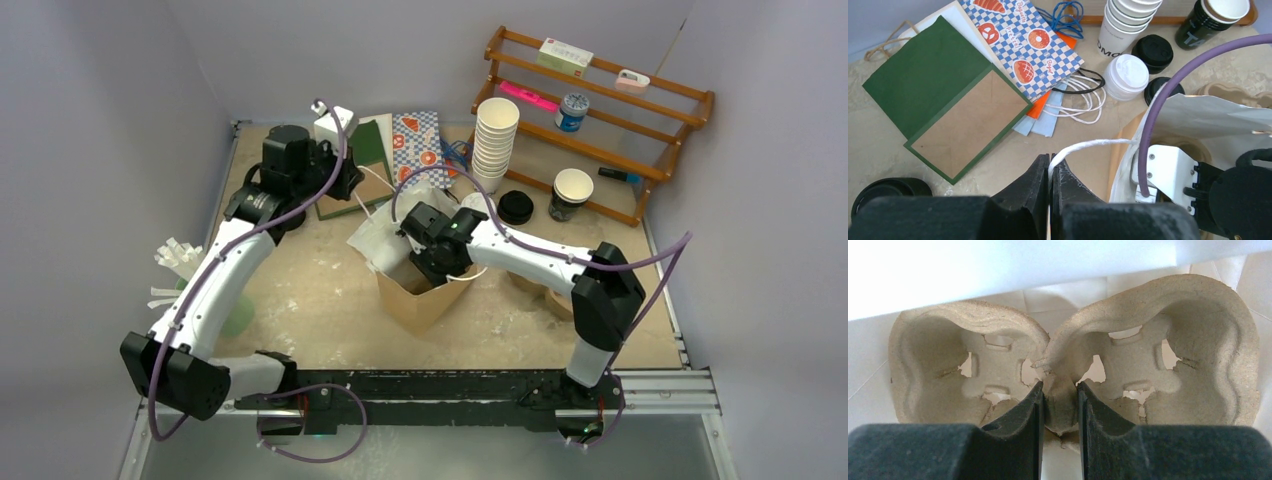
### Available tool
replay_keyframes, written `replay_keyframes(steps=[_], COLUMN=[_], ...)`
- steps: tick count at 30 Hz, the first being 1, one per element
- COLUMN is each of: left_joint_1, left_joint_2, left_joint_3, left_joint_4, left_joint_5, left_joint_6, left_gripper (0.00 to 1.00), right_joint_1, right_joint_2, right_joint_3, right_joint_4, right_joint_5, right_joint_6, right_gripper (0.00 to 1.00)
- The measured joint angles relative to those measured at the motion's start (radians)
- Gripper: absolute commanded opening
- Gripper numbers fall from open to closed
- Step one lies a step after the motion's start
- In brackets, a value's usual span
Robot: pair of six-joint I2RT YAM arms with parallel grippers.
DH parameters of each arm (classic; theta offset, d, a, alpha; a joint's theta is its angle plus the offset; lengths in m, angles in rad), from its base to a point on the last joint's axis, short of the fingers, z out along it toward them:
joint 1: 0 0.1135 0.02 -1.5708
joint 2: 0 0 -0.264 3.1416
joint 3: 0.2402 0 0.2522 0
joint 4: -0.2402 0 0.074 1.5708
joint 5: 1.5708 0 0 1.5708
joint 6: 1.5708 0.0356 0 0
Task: Pack the takeout coffee
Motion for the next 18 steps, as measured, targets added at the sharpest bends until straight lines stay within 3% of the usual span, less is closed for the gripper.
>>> replay_keyframes(steps=[18], left_joint_1=[-0.001], left_joint_2=[-0.055], left_joint_3=[0.047], left_joint_4=[-0.008], left_joint_5=[0.187], left_joint_6=[-0.101], left_gripper=[0.00], right_joint_1=[0.005], right_joint_2=[-0.022], right_joint_3=[-0.032], right_joint_4=[0.047], right_joint_5=[-0.002], right_joint_6=[-0.005], right_gripper=[0.06])
